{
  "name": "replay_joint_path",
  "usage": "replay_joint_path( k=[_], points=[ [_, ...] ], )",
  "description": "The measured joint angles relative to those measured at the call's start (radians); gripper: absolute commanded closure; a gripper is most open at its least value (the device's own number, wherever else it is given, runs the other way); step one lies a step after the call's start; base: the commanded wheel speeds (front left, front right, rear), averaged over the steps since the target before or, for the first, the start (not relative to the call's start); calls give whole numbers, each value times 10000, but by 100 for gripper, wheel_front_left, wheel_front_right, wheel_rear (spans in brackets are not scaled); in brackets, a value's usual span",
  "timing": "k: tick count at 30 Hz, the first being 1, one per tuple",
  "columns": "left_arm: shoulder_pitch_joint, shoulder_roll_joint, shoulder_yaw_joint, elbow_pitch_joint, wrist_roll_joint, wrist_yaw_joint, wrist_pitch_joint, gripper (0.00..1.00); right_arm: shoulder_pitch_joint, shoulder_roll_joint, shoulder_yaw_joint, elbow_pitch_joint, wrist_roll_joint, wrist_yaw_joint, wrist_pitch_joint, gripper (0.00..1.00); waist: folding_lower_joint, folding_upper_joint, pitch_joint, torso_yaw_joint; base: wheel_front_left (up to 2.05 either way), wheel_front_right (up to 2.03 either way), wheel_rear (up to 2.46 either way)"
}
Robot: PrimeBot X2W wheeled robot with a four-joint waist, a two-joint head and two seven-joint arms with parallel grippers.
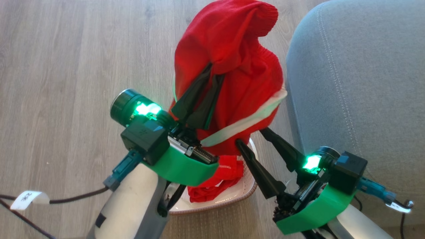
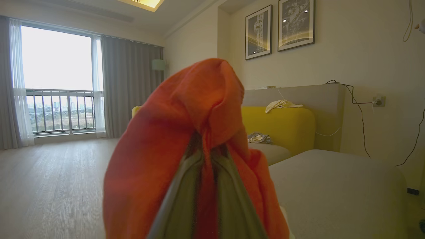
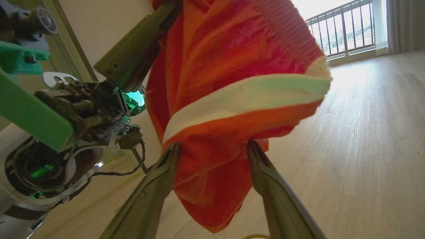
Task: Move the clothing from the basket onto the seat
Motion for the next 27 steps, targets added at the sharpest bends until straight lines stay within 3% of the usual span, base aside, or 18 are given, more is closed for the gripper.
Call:
replay_joint_path(
  k=[16,27],
  points=[
    [6,12,-807,339,-8,-176,0,100,-194,61,-115,449,-332,0,0,0,0,0,-144,151,0,0,0],
    [63,10,-1264,949,-40,-245,0,100,-223,481,-554,583,-1417,0,0,0,0,0,-382,161,0,0,0]
  ],
)
